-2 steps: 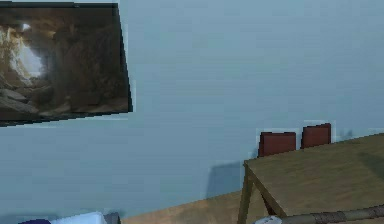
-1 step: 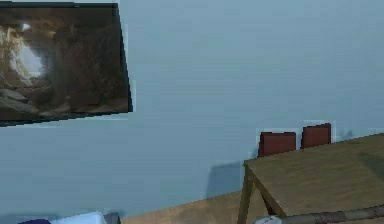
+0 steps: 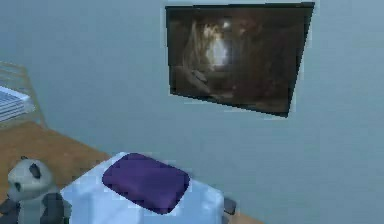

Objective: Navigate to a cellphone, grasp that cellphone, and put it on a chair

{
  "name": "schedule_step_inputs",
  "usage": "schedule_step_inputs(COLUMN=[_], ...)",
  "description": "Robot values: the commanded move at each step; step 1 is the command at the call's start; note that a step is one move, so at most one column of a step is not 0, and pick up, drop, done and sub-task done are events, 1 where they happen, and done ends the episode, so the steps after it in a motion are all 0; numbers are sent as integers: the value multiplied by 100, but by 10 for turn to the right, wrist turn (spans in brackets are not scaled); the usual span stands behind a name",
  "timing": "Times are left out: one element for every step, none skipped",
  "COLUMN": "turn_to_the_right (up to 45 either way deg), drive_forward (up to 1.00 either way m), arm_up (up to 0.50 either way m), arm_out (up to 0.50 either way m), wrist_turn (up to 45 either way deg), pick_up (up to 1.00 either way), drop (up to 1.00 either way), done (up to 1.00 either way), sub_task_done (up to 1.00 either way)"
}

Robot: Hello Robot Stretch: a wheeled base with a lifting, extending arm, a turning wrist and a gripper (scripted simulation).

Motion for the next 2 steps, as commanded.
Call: schedule_step_inputs(turn_to_the_right=[450,-120], drive_forward=[0,0], arm_up=[0,0], arm_out=[0,0], wrist_turn=[0,0], pick_up=[0,0], drop=[0,0], done=[0,0], sub_task_done=[0,0])
